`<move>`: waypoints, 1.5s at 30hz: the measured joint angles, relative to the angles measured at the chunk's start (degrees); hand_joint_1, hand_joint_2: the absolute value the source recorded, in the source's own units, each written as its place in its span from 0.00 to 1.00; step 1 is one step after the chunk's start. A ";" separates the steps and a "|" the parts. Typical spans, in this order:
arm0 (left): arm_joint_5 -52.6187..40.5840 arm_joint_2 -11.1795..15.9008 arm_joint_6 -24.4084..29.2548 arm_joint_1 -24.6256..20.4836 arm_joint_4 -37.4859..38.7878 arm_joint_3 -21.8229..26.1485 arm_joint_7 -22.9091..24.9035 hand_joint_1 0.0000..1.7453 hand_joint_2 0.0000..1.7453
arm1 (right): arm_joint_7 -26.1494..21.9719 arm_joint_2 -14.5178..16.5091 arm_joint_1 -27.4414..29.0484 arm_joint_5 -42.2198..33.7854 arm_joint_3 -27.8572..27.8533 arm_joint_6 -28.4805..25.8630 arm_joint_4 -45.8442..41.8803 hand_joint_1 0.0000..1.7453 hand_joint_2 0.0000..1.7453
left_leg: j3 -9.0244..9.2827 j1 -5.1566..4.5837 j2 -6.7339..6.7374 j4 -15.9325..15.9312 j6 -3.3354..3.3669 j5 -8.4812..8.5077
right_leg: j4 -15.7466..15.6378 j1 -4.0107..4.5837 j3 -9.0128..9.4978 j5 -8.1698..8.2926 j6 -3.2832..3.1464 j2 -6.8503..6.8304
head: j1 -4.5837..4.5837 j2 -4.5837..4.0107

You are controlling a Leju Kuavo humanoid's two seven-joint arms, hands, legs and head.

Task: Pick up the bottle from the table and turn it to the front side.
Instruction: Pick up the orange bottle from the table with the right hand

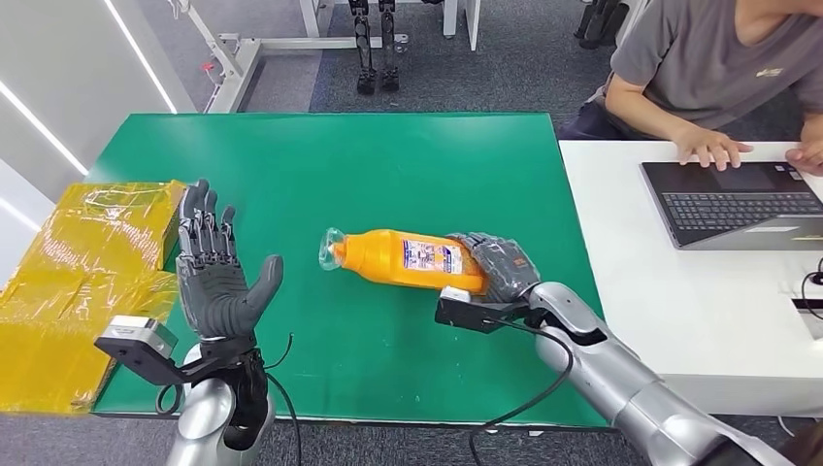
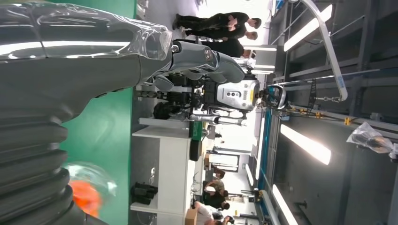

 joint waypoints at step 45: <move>-3.85 -1.96 -7.96 -0.09 -1.65 -3.51 0.00 0.00 1.00 | -13.08 18.20 14.79 2.53 -15.00 -14.82 -8.56 0.93 1.00 | 0.00 0.00 0.04 -0.03 -0.01 0.00 | 0.00 0.00 -0.02 -0.01 0.01 0.05 | -0.01 0.00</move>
